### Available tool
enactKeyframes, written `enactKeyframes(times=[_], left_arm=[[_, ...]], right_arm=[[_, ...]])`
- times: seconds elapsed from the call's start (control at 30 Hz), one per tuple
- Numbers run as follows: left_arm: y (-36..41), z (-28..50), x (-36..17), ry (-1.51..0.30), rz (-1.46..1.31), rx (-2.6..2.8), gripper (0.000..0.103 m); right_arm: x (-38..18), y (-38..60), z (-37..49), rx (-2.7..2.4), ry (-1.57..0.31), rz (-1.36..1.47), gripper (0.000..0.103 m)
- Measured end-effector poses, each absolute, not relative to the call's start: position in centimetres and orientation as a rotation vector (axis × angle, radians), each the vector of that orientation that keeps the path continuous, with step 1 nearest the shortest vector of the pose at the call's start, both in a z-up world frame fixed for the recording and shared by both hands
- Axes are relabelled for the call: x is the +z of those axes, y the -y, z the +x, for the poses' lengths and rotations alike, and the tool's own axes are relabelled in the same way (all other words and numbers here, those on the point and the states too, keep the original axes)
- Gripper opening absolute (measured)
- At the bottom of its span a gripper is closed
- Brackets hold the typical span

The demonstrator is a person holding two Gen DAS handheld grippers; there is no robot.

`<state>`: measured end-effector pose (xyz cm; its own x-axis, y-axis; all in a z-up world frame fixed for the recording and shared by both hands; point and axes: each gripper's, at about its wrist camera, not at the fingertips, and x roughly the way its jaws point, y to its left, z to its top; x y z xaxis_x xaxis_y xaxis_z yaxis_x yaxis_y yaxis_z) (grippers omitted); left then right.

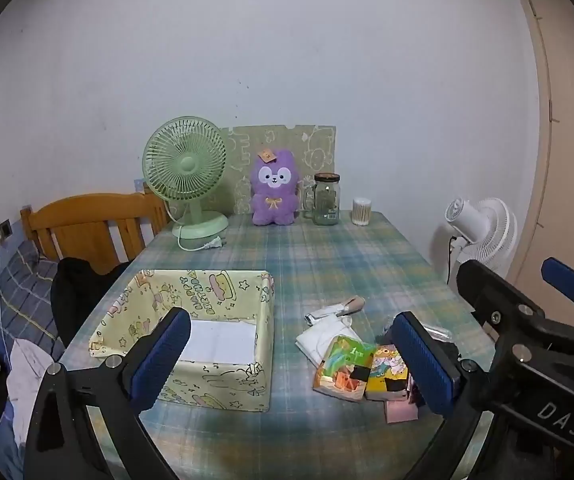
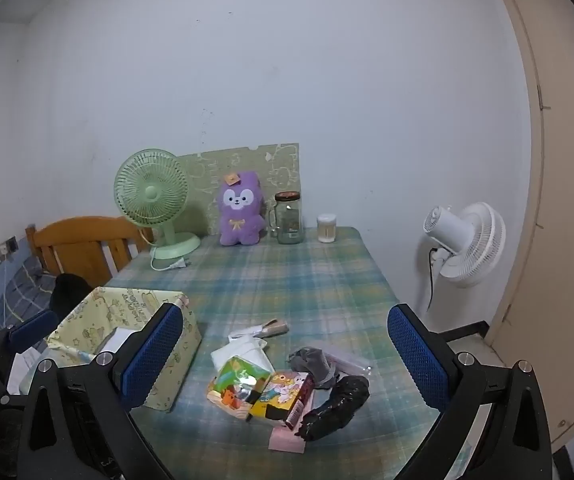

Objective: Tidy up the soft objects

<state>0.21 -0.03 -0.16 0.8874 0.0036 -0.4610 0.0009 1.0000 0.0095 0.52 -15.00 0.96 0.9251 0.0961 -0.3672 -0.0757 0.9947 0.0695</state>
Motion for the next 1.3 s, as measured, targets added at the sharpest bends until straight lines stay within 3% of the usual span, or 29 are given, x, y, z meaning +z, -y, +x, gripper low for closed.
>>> enactKeyframes(times=[1.3], left_arm=[[1.0,1.0,-0.5,-0.467,0.015,-0.005,0.102]], right_arm=[[0.7,15.1,1.8,0.113,-0.376,0.069,0.103]])
